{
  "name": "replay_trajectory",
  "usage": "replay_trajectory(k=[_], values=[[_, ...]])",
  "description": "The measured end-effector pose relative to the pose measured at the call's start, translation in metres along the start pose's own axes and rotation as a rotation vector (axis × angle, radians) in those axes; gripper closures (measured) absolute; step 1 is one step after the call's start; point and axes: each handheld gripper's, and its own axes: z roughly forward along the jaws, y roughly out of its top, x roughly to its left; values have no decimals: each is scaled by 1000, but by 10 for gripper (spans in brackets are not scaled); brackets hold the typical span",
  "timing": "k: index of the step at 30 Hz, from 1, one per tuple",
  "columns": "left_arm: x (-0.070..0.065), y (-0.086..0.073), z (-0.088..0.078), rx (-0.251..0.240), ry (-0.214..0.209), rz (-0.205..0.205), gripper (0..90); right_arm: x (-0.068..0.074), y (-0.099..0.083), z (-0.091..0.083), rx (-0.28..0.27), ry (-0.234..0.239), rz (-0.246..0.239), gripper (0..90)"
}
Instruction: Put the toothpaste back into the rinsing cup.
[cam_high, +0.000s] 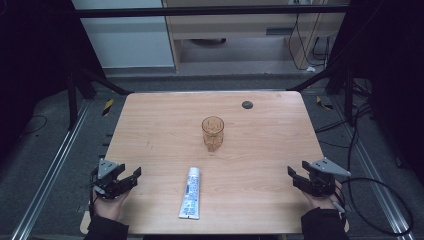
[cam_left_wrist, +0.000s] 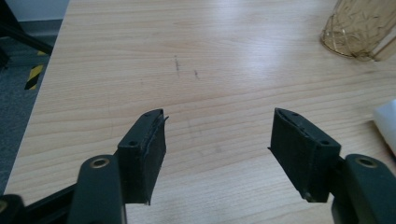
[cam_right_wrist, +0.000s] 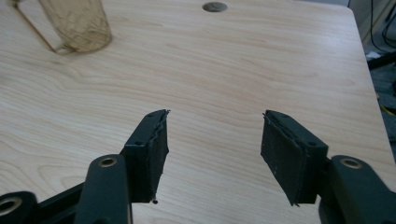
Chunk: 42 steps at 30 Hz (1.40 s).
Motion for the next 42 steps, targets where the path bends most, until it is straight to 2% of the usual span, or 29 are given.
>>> replay_trajectory(k=[6,9,12,13,15,16,18,20,21,22,28,31,38,39,40,42], values=[[-6,1,-4,12,-25,21,441,14,5,-1,-10,28,-36,439],[-8,0,-5,17,-41,28,487,19,8,-4,-15,35,-37,458],[-11,0,-4,35,-72,37,528,22,9,-5,-23,39,-39,467],[-13,0,-4,49,-82,55,560,24,10,-5,-26,40,-41,474],[-15,0,-4,61,-92,58,587,25,10,-5,-24,43,-41,475],[-16,0,-3,63,-93,70,628,27,10,-4,-15,43,-43,478],[-20,0,-3,77,-101,82,640,27,9,-4,-13,39,-44,479],[-24,-1,-3,92,-117,96,692,26,8,-3,-8,38,-42,481],[-26,-2,-2,99,-130,99,692,26,8,-3,-8,38,-42,481],[-31,-2,-1,117,-156,118,735,26,7,-2,2,33,-47,482],[-42,-3,0,148,-204,150,829,27,5,1,23,27,-58,481],[-52,-4,-1,169,-232,170,875,26,5,1,28,26,-51,480],[-69,-8,2,221,-279,205,889,30,3,3,42,27,-58,480],[-76,-11,5,248,-298,227,889,30,3,3,40,27,-63,479],[-76,-11,5,248,-298,227,889,30,3,3,40,27,-62,479],[-88,-15,9,288,-322,261,890,30,2,3,40,29,-59,480]])
